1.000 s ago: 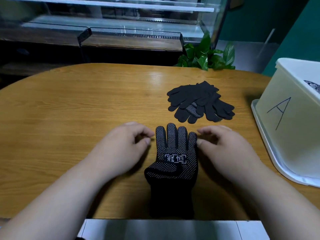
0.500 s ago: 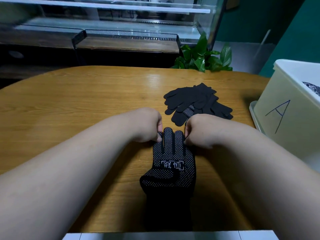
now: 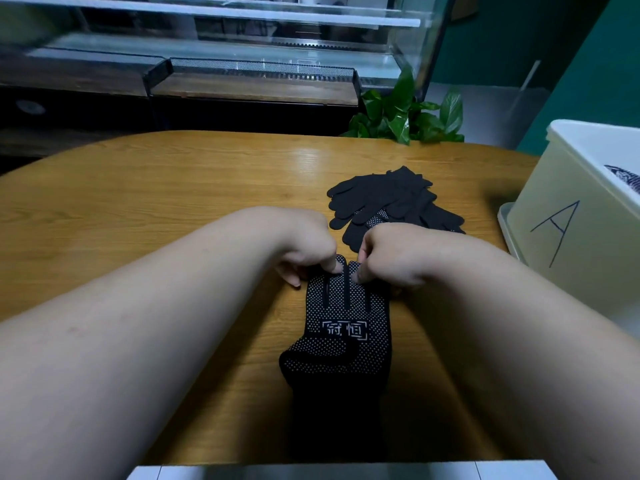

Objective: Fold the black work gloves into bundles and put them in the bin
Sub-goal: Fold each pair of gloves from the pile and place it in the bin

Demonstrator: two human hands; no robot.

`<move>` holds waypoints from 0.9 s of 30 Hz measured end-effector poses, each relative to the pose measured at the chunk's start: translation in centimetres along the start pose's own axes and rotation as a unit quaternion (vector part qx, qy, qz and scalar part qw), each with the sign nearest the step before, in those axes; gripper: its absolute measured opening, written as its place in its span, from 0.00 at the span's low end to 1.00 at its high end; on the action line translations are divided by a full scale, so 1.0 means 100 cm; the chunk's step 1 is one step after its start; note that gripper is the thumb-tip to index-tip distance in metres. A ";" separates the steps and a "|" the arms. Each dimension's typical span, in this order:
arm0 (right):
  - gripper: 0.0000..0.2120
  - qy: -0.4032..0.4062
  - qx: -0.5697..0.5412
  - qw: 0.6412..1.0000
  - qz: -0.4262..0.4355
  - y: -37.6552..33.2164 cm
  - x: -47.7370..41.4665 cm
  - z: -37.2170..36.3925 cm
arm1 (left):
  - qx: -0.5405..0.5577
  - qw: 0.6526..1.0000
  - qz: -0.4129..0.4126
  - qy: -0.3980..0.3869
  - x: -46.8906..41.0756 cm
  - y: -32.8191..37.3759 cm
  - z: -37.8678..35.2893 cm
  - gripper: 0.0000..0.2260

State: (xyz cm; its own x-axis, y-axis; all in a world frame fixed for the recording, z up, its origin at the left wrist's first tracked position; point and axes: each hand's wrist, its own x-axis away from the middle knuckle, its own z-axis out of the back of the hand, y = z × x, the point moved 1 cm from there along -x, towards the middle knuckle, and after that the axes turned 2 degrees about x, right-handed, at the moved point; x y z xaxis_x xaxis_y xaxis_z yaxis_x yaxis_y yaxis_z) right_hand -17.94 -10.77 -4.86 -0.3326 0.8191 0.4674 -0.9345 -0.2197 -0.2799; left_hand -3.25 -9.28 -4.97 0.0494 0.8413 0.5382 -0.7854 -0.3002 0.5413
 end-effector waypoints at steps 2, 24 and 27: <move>0.18 -0.012 0.028 1.000 0.000 0.000 -0.003 0.001 | -0.013 1.000 0.005 -0.004 -0.003 0.001 0.000 0.13; 0.11 0.173 -0.072 0.964 0.189 0.017 0.094 -0.030 | -0.007 0.931 -0.275 0.240 0.087 -0.046 -0.033 0.08; 0.10 0.186 -0.050 0.958 0.211 0.019 0.108 -0.045 | -0.022 0.901 -0.346 0.261 0.099 -0.058 -0.046 0.08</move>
State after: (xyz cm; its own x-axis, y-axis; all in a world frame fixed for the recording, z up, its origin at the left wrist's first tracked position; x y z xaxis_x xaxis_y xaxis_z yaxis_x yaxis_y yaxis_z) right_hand -22.78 0.01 -4.12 -0.5929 0.8047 -0.0308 -0.7038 -0.5364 -0.4658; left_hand -0.98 2.86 -5.74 0.2488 0.9204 -0.3016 -0.7023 0.3859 0.5982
